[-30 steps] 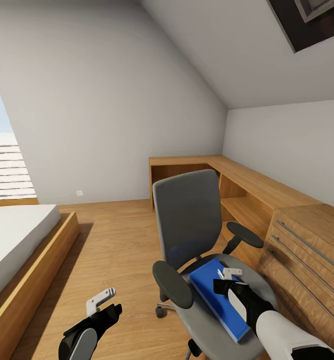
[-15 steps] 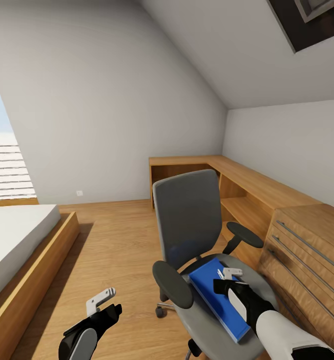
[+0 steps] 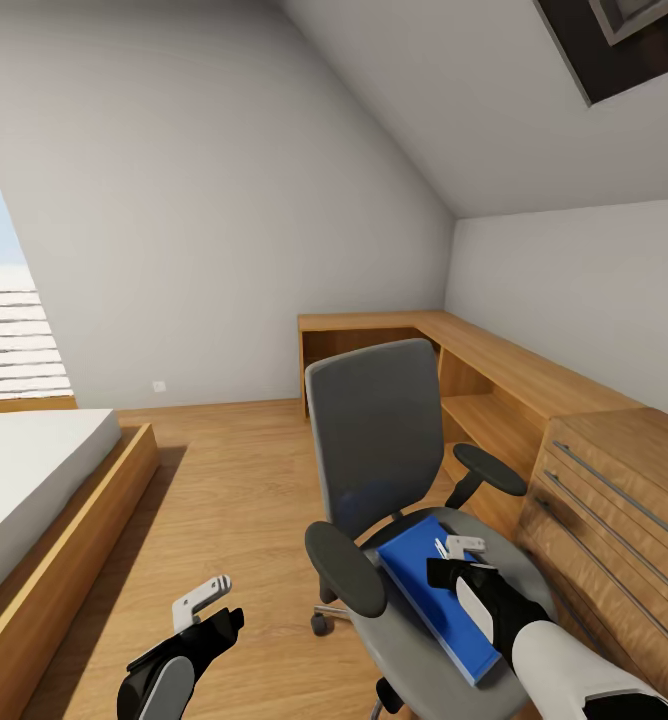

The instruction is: In the bedroom, organize the workspace by keeping the computer under the desk, ensuring the monitor is on the desk, placing the keyboard on the desk next to the monitor, placing the mouse on the desk next to the keyboard, moving the folder from the swivel chair onto the desk next to the mouse, stacking the notebook on top of the folder with the pen on top of the notebook, and positioning the swivel chair next to the desk.

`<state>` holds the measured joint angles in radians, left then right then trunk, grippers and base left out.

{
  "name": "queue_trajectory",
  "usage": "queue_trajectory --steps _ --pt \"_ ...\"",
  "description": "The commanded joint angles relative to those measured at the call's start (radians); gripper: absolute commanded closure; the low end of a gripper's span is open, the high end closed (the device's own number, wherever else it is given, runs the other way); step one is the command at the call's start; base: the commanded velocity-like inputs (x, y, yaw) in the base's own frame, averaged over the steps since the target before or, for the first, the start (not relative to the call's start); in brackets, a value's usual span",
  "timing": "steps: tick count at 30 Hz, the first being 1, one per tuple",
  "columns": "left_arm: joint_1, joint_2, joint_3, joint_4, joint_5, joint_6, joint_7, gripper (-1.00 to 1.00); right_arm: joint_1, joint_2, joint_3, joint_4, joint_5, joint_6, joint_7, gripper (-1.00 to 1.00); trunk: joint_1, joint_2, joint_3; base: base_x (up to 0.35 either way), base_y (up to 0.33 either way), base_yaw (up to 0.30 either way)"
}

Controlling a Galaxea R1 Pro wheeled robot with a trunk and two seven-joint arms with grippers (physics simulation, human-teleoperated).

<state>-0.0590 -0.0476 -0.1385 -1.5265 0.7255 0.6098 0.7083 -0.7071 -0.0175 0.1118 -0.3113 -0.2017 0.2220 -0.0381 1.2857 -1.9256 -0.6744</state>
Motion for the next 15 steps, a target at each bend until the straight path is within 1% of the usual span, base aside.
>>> queue_trajectory --steps 1,7,15 --pt "-0.001 0.0 -0.001 -0.001 0.009 0.001 0.01 -1.0 0.001 -0.001 0.006 0.03 -0.017 0.005 -0.004 1.0 0.0 0.0 -0.001 0.0 0.0 0.0" --pt "-0.001 0.0 -0.001 -0.001 0.009 0.001 0.01 -1.0 0.003 -0.001 0.006 -0.007 -0.018 0.008 -0.005 1.0 0.0 0.0 -0.001 0.0 0.0 0.0" --pt "-0.001 0.0 -0.001 -0.001 0.009 0.001 0.01 -1.0 0.003 -0.001 0.005 -0.016 -0.017 0.008 -0.005 1.0 0.0 0.0 -0.001 0.0 0.0 0.0"
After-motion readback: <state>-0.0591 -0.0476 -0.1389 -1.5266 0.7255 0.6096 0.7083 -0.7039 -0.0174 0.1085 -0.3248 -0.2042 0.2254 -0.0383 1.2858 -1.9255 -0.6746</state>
